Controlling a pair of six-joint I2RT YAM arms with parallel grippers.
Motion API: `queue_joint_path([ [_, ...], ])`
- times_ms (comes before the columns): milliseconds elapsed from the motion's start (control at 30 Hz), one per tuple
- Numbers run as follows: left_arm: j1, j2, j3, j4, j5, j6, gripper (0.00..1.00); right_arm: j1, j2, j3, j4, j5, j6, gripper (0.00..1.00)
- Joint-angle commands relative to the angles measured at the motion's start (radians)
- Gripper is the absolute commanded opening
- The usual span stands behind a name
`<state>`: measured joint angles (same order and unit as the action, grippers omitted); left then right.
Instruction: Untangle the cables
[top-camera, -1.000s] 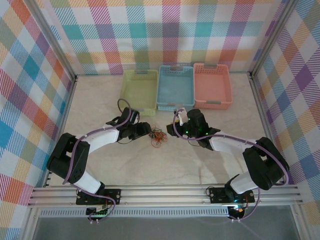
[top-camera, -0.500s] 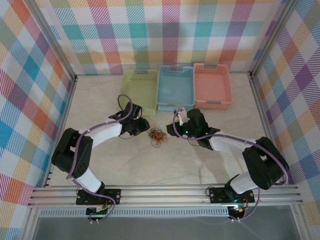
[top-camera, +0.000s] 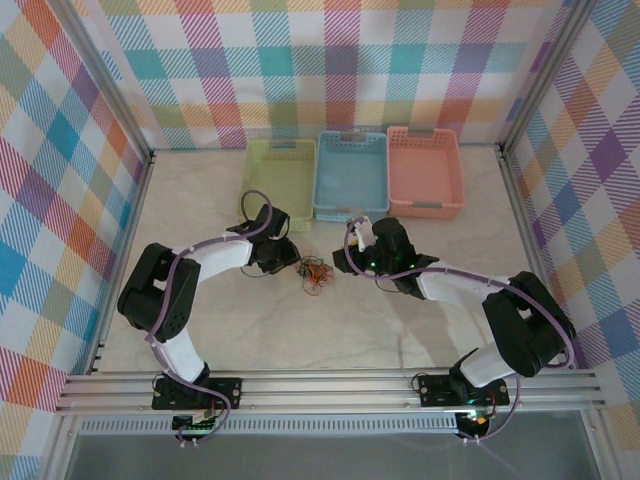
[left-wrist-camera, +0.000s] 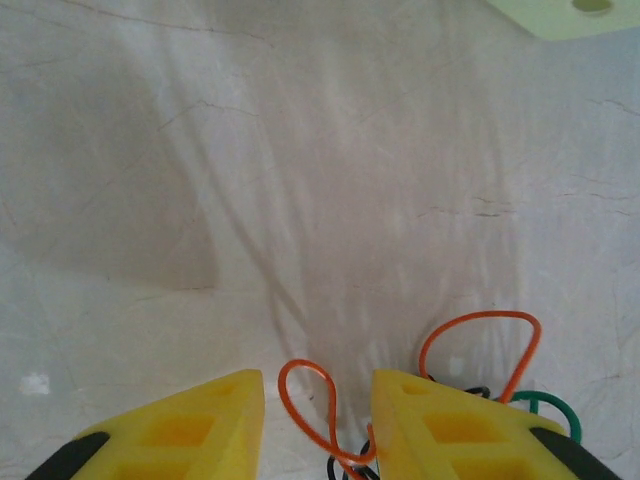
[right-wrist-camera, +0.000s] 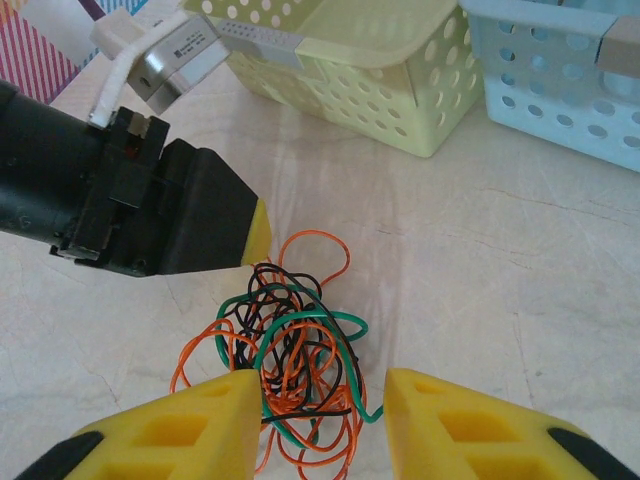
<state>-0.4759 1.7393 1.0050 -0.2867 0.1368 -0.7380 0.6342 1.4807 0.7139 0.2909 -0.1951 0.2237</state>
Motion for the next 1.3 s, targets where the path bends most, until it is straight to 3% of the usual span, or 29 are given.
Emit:
queue_joint_path([
  [0,-0.011,0.005,0.033,-0.024,-0.005,0.001,0.32,0.001,0.013,0.036,-0.001,-0.023,0.006,0.38],
  [400,-0.018,-0.006,0.034,-0.022,-0.021,0.017,0.0,0.001,0.004,0.029,0.005,-0.024,0.006,0.38],
  [833,-0.084,-0.355,-0.132,0.174,-0.017,0.173,0.0,0.002,-0.085,-0.07,0.152,-0.069,-0.006,0.39],
  [1000,-0.11,-0.504,-0.232,0.278,0.062,0.262,0.0,0.002,-0.097,-0.109,0.244,-0.116,-0.004,0.42],
  [1267,-0.164,-0.558,-0.247,0.315,0.119,0.329,0.0,0.007,-0.051,-0.125,0.386,-0.244,-0.001,0.5],
])
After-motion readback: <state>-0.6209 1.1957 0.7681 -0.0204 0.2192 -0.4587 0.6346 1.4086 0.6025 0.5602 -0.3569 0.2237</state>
